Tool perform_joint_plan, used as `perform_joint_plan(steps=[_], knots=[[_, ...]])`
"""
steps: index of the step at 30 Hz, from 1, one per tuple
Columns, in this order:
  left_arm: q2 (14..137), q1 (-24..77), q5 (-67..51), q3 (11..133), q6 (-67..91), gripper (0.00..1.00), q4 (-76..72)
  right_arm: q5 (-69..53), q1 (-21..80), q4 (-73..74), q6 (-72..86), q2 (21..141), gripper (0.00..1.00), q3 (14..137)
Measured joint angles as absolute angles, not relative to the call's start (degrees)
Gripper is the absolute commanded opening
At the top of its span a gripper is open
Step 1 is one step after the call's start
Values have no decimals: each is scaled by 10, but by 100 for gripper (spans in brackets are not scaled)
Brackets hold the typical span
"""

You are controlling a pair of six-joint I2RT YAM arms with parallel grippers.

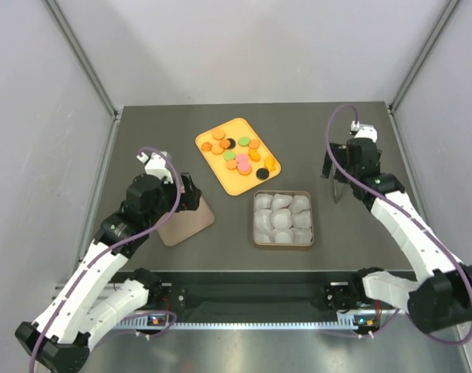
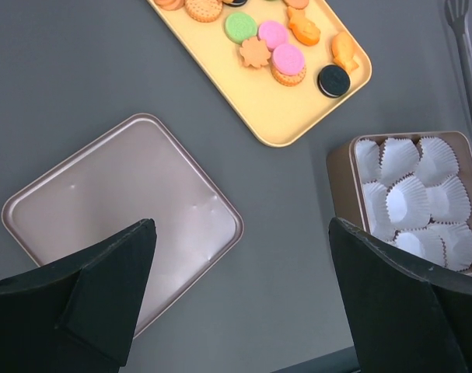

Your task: Pack the cookies

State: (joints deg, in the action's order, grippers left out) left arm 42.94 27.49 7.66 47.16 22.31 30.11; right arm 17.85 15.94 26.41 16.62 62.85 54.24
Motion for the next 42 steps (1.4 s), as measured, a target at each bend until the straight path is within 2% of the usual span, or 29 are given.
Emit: perform_joint_plan(steps=[7,26,42], knots=[[408,275,69,451,217,98,318,136,79,257,148,747,100,544],[395,275,58,443,210,98,320,114,31,201,149,998,98,620],[404,275,58,442,208,99,320,94,27,184,171,1036,84,635]])
